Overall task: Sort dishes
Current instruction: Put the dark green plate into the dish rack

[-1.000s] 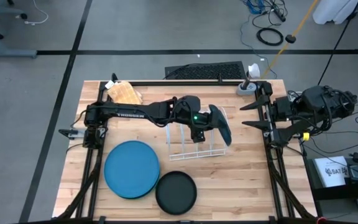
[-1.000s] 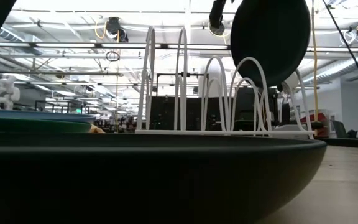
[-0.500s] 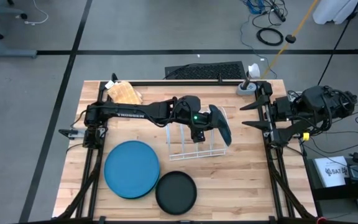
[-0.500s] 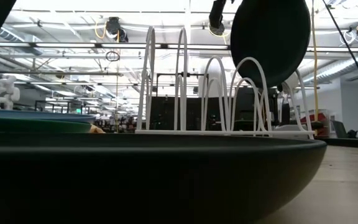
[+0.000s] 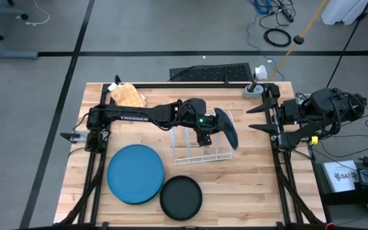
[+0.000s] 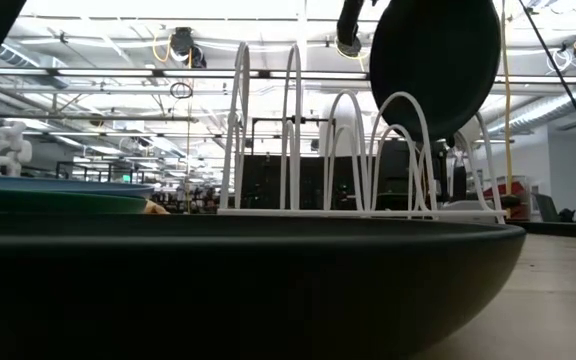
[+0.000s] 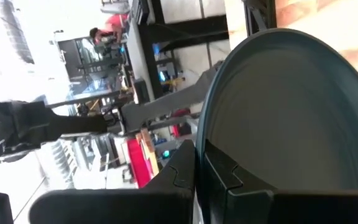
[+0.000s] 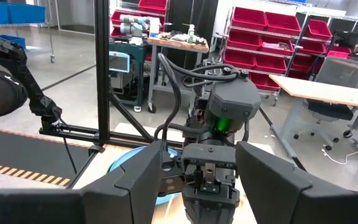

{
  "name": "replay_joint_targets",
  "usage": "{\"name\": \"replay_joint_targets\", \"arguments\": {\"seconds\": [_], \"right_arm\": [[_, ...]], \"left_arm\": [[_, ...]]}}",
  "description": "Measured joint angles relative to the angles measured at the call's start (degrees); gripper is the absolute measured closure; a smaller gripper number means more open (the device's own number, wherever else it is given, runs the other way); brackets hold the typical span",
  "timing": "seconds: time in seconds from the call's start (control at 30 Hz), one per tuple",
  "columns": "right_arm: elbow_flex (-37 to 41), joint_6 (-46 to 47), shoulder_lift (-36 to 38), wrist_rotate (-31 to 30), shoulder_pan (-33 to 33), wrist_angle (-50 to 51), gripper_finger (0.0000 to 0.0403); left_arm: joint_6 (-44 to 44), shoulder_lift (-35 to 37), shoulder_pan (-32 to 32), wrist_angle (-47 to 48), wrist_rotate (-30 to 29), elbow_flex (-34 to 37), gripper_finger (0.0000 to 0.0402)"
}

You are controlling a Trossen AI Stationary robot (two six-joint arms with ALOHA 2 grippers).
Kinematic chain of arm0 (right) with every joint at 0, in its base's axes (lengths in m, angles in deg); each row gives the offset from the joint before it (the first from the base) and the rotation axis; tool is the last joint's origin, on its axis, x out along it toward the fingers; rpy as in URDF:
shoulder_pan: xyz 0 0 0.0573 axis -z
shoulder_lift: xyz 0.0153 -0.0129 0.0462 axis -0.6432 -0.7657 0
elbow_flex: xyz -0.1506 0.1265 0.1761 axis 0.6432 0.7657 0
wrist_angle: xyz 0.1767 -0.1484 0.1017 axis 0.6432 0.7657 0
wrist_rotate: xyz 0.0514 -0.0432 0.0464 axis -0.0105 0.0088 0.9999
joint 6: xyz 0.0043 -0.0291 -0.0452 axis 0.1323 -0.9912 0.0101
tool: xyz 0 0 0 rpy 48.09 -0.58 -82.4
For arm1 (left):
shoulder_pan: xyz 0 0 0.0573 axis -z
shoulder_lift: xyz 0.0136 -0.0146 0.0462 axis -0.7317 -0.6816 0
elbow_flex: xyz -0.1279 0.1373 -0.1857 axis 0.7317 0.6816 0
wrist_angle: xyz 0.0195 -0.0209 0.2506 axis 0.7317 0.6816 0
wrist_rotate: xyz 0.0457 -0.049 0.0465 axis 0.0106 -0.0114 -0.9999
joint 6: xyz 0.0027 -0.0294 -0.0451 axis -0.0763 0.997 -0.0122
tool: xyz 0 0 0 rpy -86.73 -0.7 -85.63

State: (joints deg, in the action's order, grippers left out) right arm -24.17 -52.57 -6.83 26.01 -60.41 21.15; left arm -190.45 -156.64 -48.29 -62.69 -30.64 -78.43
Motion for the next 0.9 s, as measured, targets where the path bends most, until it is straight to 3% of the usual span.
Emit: {"name": "replay_joint_targets", "arguments": {"seconds": [0.3,0.47,0.6,0.77,0.9], "right_arm": [[0.00,-0.19,0.05,0.00,0.00,0.39,0.0204],[0.00,-1.12,0.93,-0.04,0.00,-0.20,0.0204],[0.00,-2.01,1.90,-0.05,0.00,-0.86,0.0204],[0.02,-4.09,3.66,-0.57,0.00,-2.78,0.0204],[0.02,-4.86,5.13,-0.56,0.01,-3.04,0.0204]], "left_arm": [[-4.15,1.04,0.26,-4.53,-11.74,0.07,0.0390],[-3.85,2.30,1.14,-11.79,-17.45,0.04,0.0390],[-3.64,2.70,2.71,-20.55,-25.65,0.04,0.0390],[6.66,2.78,5.68,-33.22,-34.58,0.04,0.0390],[12.79,2.82,7.97,-32.34,-37.89,-0.02,0.0390]]}}
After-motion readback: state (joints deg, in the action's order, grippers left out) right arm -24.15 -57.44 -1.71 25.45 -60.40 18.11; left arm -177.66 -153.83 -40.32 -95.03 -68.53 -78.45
